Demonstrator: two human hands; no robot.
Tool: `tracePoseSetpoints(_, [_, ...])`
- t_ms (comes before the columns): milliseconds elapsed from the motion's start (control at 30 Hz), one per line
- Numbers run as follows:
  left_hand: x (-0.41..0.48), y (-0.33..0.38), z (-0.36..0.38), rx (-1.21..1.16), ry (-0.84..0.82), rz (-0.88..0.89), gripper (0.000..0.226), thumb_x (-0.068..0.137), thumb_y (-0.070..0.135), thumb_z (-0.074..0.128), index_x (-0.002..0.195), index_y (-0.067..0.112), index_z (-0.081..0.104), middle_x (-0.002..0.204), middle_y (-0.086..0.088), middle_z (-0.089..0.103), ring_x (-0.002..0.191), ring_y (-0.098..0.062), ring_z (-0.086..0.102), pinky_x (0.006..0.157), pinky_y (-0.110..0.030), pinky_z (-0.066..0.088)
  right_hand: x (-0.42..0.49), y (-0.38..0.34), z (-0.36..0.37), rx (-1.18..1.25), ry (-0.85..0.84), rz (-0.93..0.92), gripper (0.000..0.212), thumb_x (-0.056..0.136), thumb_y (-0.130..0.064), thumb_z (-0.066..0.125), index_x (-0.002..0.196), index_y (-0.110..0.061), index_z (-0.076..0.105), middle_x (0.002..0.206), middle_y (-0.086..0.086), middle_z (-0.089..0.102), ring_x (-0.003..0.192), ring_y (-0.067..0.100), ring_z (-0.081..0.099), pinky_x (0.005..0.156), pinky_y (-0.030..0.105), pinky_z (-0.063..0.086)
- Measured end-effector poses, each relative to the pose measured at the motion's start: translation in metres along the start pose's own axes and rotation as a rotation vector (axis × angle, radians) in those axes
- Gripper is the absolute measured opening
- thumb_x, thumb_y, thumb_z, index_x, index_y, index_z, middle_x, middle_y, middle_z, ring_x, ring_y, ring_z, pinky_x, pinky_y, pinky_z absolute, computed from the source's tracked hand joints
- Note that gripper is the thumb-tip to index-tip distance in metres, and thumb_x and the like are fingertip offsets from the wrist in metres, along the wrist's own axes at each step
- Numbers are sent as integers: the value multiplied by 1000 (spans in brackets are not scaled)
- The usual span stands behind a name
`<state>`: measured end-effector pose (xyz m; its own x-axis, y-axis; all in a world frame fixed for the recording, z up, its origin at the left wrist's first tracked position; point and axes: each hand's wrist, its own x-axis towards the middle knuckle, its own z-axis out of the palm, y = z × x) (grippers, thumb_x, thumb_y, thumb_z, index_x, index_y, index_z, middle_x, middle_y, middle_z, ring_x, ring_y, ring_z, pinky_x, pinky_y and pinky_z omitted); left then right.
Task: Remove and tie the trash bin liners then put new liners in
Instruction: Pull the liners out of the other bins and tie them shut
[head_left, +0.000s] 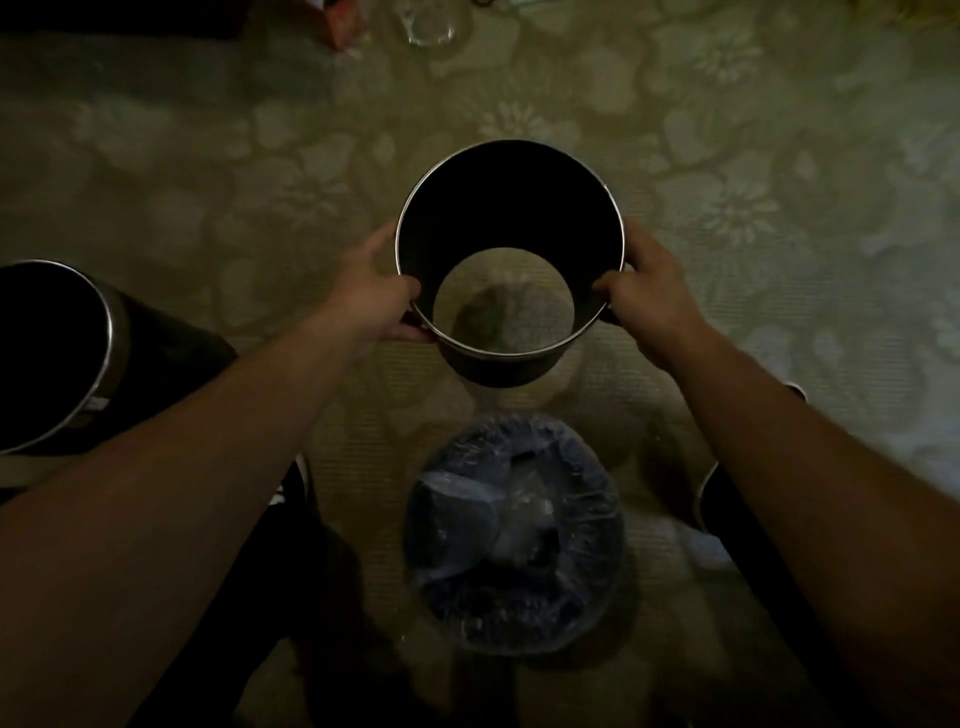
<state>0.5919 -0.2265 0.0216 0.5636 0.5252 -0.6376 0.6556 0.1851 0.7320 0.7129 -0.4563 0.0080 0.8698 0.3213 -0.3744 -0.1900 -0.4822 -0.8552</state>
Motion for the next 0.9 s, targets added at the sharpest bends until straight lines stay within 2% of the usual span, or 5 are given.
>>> tracePoseSetpoints(133, [24, -24, 9, -34, -58, -32, 71, 98, -7, 48, 148, 42, 36, 135, -16, 57, 93, -37, 70, 53, -44, 61, 17, 20, 11, -39, -9, 33, 78, 63, -5, 49, 119, -60, 56, 118, -13, 66, 114, 20, 63, 94, 58, 55])
tracePoseSetpoints(533, [36, -59, 34, -94, -231, -28, 75, 100, -5, 47, 151, 47, 30, 132, -12, 59, 111, -33, 65, 65, -41, 62, 29, 61, 17, 68, -22, 118, 76, 70, -1, 64, 141, -19, 44, 123, 8, 61, 112, 21, 61, 87, 39, 59])
tracePoseSetpoints(633, [24, -73, 26, -43, -204, -50, 66, 102, 11, 55, 152, 46, 29, 133, -3, 56, 111, -26, 63, 68, -41, 60, 8, 71, 17, 162, -10, 170, 59, 83, -19, 67, 139, -22, 45, 125, 0, 61, 113, 16, 61, 90, 34, 54])
tracePoseSetpoints(767, [-3, -110, 14, 283, -133, -170, 46, 104, 32, 51, 148, 22, 44, 131, -7, 55, 106, -25, 58, 90, -46, 53, -48, 115, 15, 133, -53, 512, 60, 96, -57, 54, 145, -24, 50, 144, 1, 55, 123, 22, 54, 101, 45, 46])
tracePoseSetpoints(900, [-37, -145, -2, 356, -250, -482, 67, 92, 74, 40, 127, 23, 62, 131, -4, 59, 115, -31, 58, 101, -52, 49, -101, 143, 12, 197, -211, 755, 63, 88, -77, 46, 109, -23, 71, 103, 1, 69, 93, 23, 63, 82, 40, 49])
